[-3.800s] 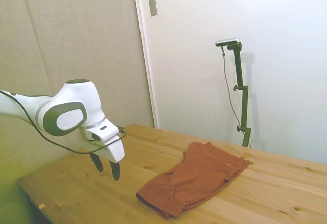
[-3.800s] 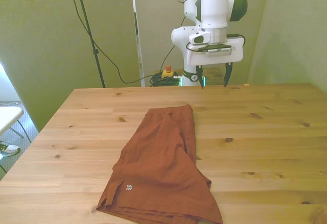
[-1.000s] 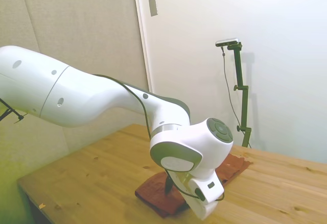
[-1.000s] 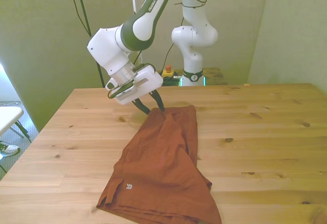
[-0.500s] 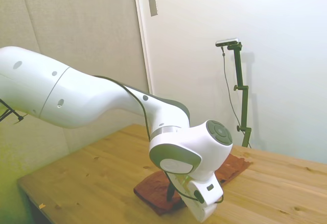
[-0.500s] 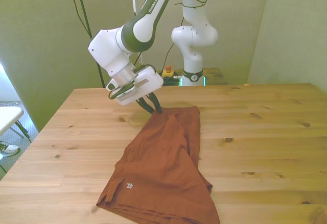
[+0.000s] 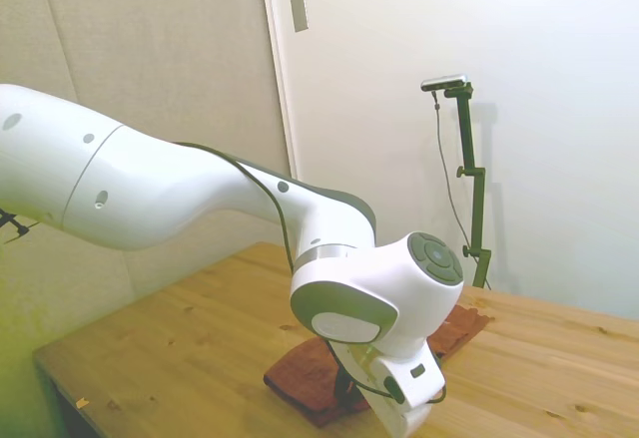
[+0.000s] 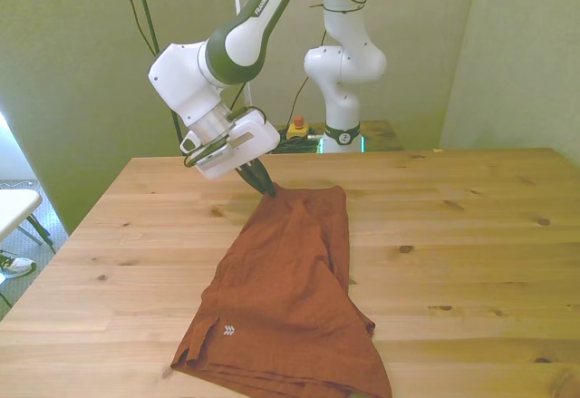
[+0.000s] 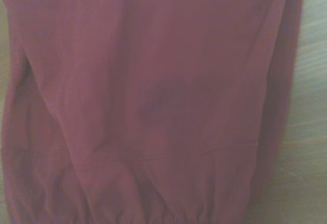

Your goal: Unfold the shorts

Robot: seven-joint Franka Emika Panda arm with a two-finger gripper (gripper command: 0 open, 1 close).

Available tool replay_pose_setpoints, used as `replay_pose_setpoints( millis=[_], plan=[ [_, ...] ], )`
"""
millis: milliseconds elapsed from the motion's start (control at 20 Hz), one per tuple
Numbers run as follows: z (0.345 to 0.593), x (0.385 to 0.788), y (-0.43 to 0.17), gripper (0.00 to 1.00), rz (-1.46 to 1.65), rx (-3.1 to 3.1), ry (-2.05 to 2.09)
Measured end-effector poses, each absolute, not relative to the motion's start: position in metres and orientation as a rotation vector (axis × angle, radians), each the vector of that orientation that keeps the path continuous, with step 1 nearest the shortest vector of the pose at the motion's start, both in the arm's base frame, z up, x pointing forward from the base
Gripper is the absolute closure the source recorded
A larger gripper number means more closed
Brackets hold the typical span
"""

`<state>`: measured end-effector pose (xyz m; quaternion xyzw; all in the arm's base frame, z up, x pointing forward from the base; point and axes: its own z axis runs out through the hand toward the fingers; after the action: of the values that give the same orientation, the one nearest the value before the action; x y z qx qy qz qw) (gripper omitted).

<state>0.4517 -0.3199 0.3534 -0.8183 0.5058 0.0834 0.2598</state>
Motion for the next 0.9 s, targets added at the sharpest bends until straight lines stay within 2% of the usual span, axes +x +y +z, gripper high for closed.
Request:
replay_pose_setpoints(
  millis=[350,650,900],
  plan=[
    [0.365,0.441,-0.342,1.0,0.204,-2.19,1.396],
    [0.404,0.44,-0.37,1.0,0.144,-2.181,1.39],
    [0.439,0.478,-0.338,1.0,0.097,-2.252,1.289]
  ],
)
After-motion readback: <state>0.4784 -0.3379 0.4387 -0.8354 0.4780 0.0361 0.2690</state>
